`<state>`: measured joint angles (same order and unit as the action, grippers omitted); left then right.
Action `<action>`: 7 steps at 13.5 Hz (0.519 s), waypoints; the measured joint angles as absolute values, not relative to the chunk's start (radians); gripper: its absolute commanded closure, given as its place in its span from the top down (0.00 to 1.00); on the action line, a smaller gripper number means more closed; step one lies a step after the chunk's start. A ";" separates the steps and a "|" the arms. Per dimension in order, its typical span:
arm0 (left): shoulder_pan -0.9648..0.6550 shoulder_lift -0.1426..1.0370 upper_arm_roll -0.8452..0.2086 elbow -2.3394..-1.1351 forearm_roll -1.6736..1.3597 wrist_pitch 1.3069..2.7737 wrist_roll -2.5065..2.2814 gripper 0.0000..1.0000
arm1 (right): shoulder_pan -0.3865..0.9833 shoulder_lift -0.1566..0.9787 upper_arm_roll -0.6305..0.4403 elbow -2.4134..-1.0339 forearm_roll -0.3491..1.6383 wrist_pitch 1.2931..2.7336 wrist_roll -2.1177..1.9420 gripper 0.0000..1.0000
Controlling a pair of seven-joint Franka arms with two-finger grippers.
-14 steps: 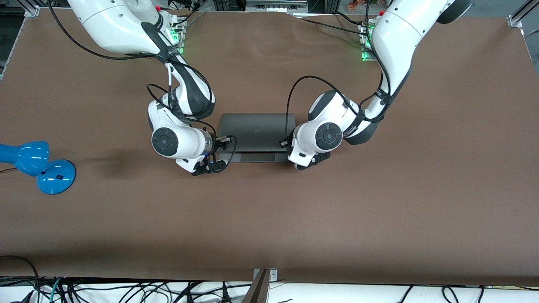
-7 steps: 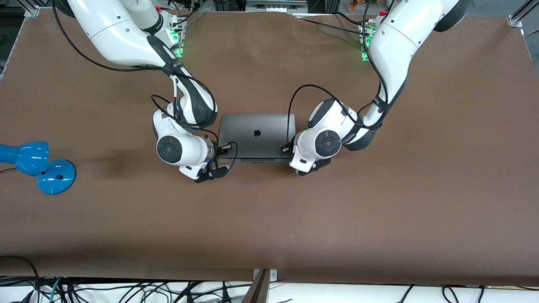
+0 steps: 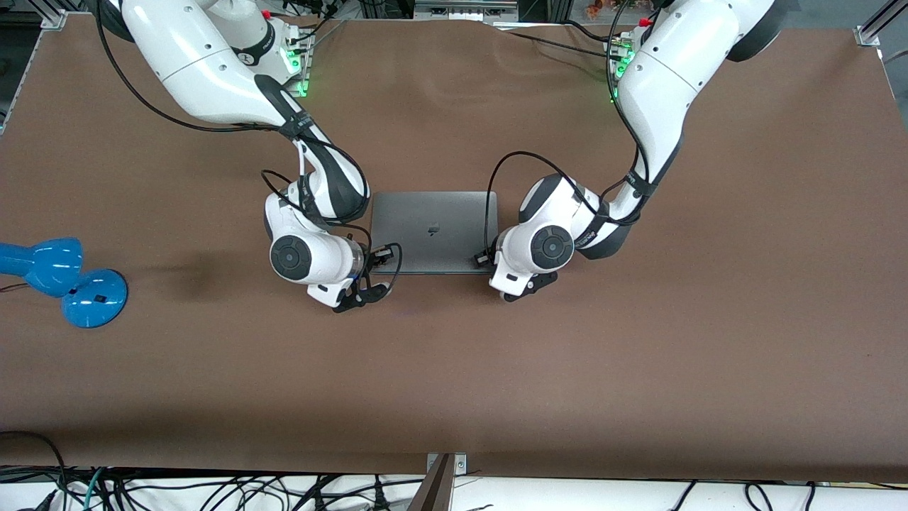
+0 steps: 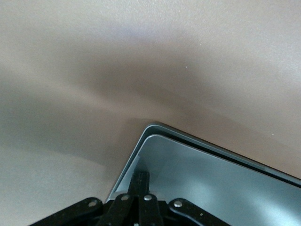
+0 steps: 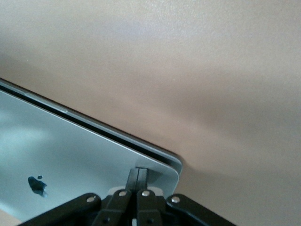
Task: Close laptop with both arms from behind
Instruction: 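Press the lid down with both grippers until the laptop is shut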
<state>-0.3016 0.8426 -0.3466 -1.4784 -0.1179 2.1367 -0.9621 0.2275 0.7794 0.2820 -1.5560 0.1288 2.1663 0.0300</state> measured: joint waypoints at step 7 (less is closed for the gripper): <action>-0.305 0.857 -0.346 -1.475 -0.118 2.156 -0.962 0.23 | 0.229 0.788 0.281 -1.554 0.129 2.176 0.026 1.00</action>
<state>-0.3052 0.8568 -0.3462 -1.4753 -0.1177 2.1555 -0.9621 0.2286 0.7878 0.2806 -1.5541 0.1287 2.1762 0.0255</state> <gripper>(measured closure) 0.991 0.952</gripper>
